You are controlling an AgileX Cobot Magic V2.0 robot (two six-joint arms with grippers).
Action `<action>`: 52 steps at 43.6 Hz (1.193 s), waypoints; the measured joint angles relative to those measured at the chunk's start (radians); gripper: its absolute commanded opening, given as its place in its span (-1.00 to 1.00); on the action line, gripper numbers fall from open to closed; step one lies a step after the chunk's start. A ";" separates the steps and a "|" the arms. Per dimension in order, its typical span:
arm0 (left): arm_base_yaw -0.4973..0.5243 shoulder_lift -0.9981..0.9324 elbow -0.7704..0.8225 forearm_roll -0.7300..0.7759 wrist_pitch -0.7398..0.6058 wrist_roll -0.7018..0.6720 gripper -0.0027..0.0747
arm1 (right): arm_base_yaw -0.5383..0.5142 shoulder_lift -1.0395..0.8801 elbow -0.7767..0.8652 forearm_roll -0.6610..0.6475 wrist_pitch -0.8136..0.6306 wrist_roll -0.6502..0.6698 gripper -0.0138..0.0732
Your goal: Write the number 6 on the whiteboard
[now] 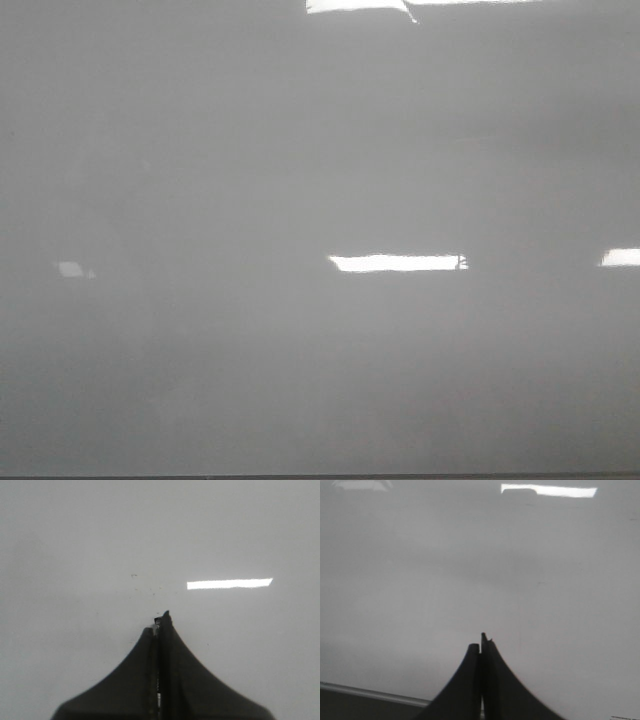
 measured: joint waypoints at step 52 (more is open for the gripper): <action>0.000 0.455 0.000 0.041 0.102 0.000 0.58 | 0.024 0.223 0.000 0.000 -0.051 -0.030 0.80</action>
